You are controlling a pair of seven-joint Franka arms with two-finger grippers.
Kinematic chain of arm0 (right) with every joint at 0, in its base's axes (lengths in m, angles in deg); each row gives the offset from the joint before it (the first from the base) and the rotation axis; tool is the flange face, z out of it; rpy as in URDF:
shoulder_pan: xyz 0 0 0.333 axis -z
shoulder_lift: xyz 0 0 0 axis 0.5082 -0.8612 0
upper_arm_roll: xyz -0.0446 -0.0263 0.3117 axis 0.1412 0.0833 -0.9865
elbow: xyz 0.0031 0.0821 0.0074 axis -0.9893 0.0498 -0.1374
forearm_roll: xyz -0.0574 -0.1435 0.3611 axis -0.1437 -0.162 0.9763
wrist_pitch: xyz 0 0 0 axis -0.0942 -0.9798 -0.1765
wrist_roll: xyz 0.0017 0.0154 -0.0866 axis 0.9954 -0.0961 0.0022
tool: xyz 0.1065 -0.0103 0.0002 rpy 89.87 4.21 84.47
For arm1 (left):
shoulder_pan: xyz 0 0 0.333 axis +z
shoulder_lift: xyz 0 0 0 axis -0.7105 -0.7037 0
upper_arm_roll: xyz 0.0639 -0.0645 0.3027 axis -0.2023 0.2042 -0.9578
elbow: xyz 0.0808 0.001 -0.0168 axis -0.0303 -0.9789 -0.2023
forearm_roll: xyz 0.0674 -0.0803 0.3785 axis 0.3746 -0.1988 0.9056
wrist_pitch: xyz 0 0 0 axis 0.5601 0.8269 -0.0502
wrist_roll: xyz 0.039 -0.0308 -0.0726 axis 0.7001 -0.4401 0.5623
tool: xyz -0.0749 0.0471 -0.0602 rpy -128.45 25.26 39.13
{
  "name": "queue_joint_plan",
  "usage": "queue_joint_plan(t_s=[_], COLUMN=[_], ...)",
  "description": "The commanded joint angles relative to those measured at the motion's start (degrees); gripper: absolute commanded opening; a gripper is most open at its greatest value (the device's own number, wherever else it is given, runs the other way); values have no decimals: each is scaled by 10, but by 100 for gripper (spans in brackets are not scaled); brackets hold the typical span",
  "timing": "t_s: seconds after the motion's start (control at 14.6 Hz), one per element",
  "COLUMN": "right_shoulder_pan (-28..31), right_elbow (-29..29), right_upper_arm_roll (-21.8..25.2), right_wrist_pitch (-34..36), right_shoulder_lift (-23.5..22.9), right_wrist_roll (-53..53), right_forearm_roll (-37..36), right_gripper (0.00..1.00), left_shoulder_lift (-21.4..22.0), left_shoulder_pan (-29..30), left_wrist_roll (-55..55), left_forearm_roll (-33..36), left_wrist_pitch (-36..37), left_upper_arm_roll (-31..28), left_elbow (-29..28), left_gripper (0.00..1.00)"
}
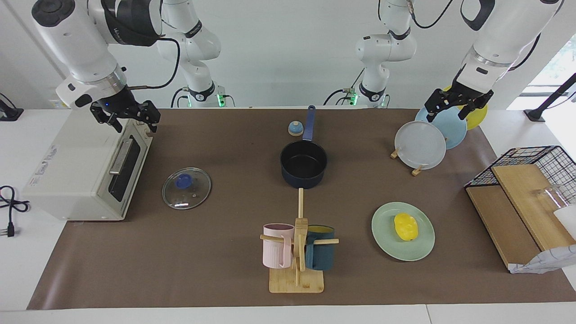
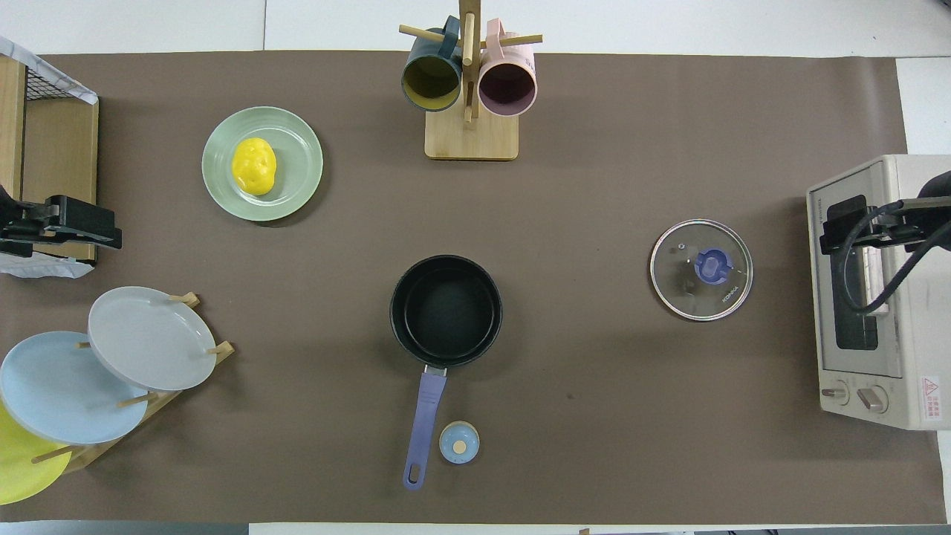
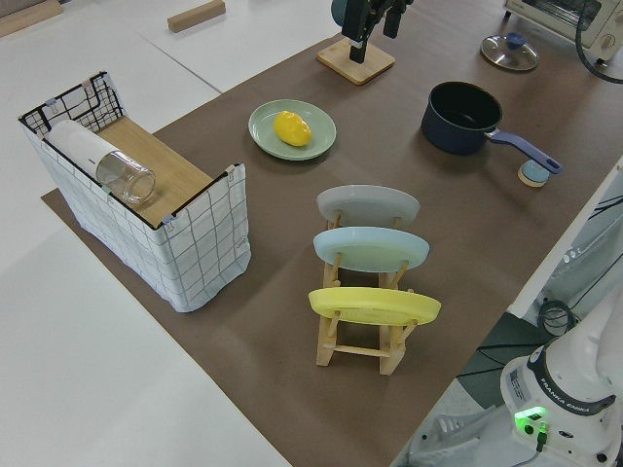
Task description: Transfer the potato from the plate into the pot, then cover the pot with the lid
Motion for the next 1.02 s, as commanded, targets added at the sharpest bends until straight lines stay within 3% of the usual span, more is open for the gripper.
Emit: queue_joint_plan(t_s=[0.0,0.34,0.68,0.82,0.96], right_shoulder_pan=[2,2,0,-3,-5], right_elbow=[3,3,5,14,37], right_upper_arm_roll=[0,0,0,-2,-6], right_wrist_pitch=[8,7,10,-14,-47], right_shoulder_lift=[5,5,5,6,11], right_wrist_roll=[9,9,-6,-55,-92], right_forearm_roll=[9,9,9,26,28], right_gripper=[100,100,100,100,100], left_shoulder_lift=[6,9,15,-19,-101], left_shoulder_pan=[2,-1,-2,-5,-6], left_wrist_roll=[-9,-8,15,17,16], left_forearm_roll=[-10,-10,-9,-11,-18], left_wrist_pitch=[-8,-11,-80,-86,-80], left_upper_arm_roll=[0,5,6,6,8], left_elbow=[-7,-13,-39,-15,45], left_gripper=[100,100,100,100,100])
